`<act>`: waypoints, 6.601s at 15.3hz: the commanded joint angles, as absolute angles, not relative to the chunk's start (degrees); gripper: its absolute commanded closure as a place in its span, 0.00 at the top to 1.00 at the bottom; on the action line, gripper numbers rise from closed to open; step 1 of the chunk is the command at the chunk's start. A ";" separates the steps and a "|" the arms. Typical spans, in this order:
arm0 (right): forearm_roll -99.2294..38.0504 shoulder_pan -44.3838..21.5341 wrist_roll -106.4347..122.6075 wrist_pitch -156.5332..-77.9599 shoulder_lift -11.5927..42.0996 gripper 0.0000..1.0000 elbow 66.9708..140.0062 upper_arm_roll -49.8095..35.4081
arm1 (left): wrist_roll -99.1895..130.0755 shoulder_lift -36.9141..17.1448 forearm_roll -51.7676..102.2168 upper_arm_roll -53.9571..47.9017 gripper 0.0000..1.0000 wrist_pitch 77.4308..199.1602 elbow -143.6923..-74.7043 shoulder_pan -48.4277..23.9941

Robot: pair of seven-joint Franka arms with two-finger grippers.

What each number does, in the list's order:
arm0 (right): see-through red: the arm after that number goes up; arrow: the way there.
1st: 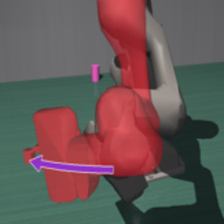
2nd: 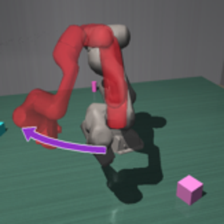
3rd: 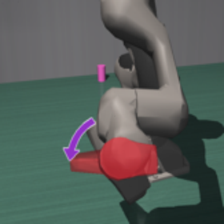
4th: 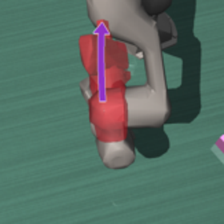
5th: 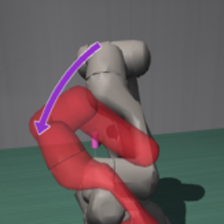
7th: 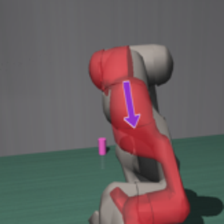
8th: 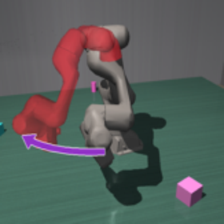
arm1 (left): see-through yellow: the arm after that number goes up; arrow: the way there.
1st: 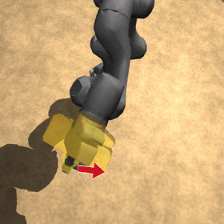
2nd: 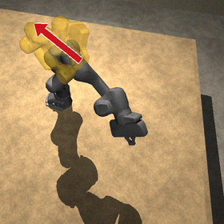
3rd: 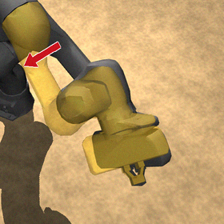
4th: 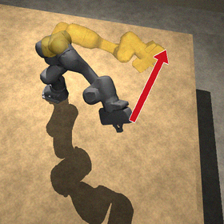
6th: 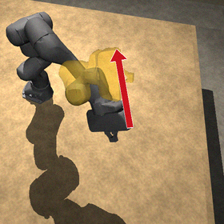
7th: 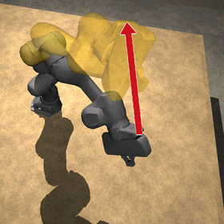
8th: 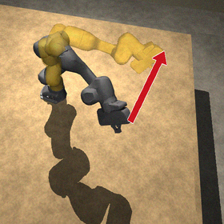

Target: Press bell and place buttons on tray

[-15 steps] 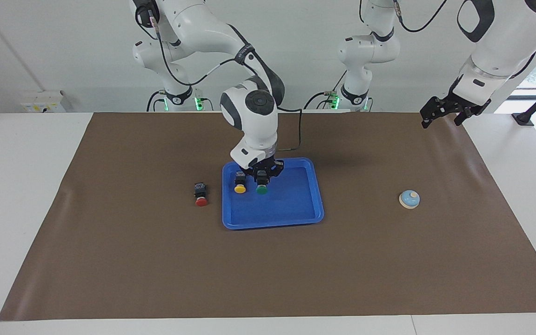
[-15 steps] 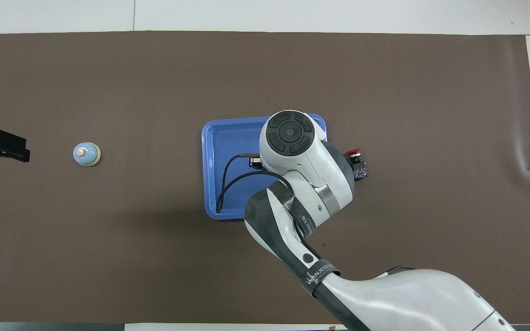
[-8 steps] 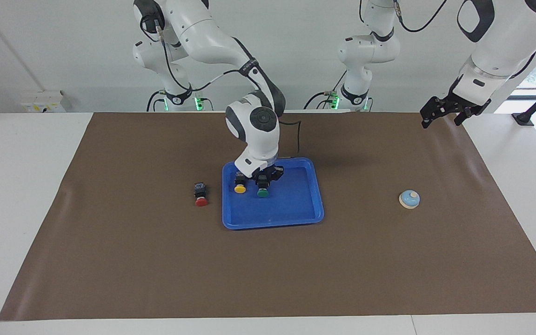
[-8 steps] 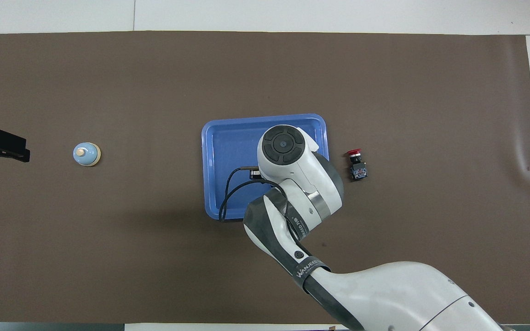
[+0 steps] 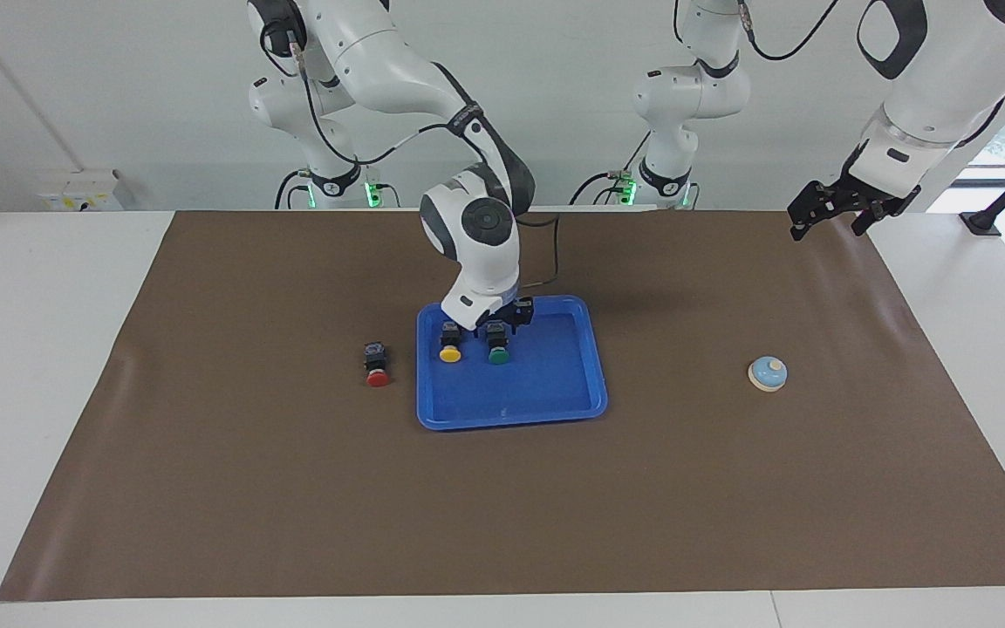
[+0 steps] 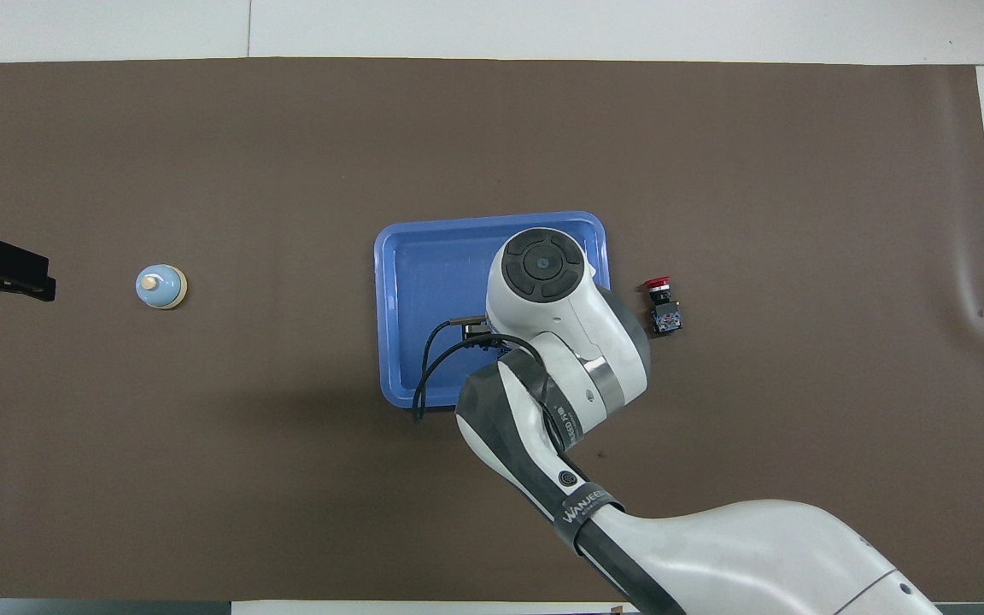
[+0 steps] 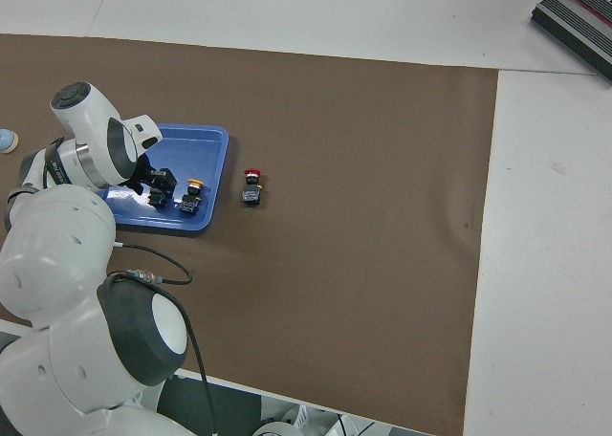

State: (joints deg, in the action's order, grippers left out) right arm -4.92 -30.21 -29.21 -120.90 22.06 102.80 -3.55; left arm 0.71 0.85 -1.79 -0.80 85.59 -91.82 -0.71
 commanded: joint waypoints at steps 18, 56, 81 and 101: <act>-2.37 -10.81 -9.67 -129.72 10.37 1.00 122.69 -3.43 | 0.62 1.67 -1.41 -0.79 1.00 86.04 -92.72 -0.44; -2.37 -37.79 -42.62 -121.90 28.83 0.00 92.37 -3.60 | 0.53 1.67 -1.41 -0.79 1.00 86.04 -92.72 -0.44; 0.00 -24.89 -29.47 -104.79 9.60 1.00 93.34 -3.25 | 0.61 1.67 -1.41 -0.79 1.00 86.04 -92.72 -0.44; -0.44 1.58 -2.64 -92.66 -0.98 1.00 96.52 -3.34 | 0.53 1.67 -1.41 -0.79 1.00 86.04 -92.72 -0.44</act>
